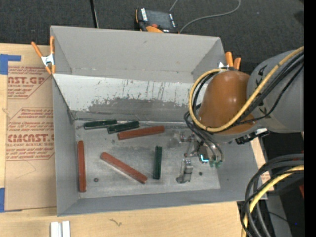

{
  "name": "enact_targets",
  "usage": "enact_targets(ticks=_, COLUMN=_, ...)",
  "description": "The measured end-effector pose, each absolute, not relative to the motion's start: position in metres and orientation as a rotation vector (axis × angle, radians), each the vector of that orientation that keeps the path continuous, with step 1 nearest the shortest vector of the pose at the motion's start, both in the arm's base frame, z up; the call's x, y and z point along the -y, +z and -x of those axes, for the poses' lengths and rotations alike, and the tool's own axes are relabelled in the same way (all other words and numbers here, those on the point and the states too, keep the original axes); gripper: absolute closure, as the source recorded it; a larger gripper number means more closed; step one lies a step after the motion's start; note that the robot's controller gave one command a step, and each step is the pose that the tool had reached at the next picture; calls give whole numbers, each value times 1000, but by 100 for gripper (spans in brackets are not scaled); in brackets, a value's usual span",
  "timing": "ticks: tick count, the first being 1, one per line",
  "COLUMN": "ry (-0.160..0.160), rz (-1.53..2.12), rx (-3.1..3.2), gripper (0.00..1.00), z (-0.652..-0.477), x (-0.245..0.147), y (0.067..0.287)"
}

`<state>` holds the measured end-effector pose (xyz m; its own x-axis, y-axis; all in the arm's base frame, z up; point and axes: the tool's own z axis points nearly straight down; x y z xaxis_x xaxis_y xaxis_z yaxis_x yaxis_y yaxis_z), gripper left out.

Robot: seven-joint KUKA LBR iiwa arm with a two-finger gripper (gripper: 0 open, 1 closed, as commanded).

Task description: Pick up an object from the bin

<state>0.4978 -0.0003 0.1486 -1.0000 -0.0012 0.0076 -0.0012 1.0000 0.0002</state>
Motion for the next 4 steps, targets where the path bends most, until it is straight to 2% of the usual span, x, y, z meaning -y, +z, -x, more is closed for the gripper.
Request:
enact_targets(ticks=1, ry=-4, rz=-398, rx=3113, gripper=0, z=-513, x=-109, y=71)
enact_targets(ticks=2, ry=-2, rz=-392, rx=3117, gripper=100, z=-514, x=-107, y=73)
enact_targets(ticks=3, ry=-2, rz=-392, rx=3116, gripper=0, z=-514, x=-107, y=72)
enact_targets(ticks=4, ry=-2, rz=-392, rx=3116, gripper=100, z=-514, x=-107, y=73)
